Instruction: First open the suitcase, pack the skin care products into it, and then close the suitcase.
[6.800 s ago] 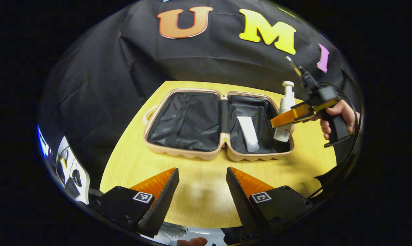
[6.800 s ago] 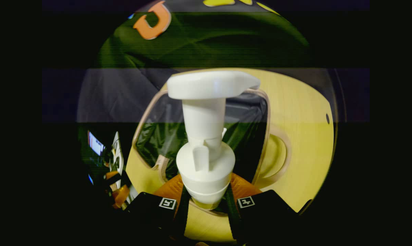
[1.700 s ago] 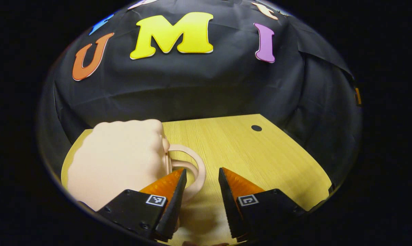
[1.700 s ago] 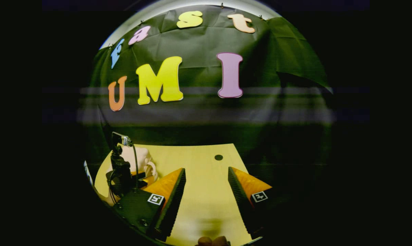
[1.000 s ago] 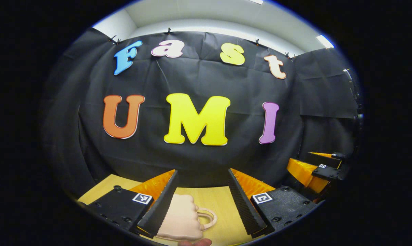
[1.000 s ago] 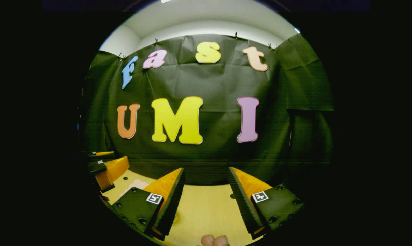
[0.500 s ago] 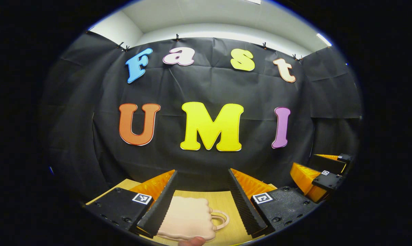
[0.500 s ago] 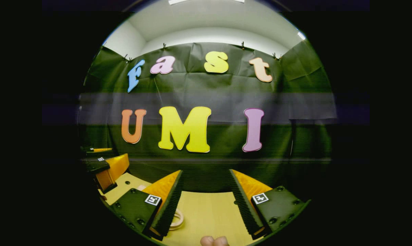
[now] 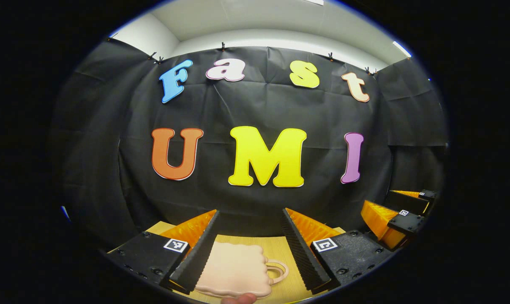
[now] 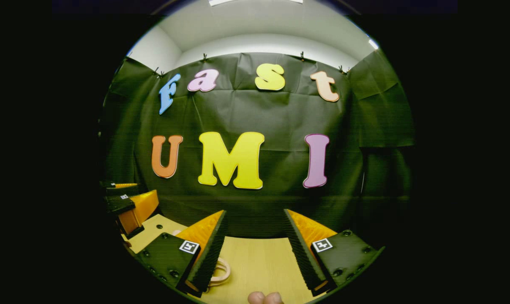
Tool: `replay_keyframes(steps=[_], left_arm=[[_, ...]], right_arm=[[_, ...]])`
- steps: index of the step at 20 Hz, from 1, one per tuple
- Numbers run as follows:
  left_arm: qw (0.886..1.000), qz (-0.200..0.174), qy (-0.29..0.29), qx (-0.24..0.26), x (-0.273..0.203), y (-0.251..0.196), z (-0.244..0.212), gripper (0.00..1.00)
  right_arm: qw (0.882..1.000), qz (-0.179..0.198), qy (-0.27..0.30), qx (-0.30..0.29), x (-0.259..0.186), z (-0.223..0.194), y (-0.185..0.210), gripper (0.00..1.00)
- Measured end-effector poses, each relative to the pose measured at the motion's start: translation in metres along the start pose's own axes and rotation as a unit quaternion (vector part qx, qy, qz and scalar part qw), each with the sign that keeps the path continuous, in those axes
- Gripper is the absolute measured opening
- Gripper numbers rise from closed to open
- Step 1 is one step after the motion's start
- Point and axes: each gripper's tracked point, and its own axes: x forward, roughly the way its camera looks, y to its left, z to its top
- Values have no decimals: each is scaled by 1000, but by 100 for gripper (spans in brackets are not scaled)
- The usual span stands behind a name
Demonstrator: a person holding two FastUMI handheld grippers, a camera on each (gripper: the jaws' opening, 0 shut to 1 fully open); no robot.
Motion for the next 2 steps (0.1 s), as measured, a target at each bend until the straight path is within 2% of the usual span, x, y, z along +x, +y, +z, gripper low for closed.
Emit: replay_keyframes(steps=[2], left_arm=[[1000,1,2,3,1,1,-1,92]], right_arm=[[1000,0,2,0,0,-2,2,78]])
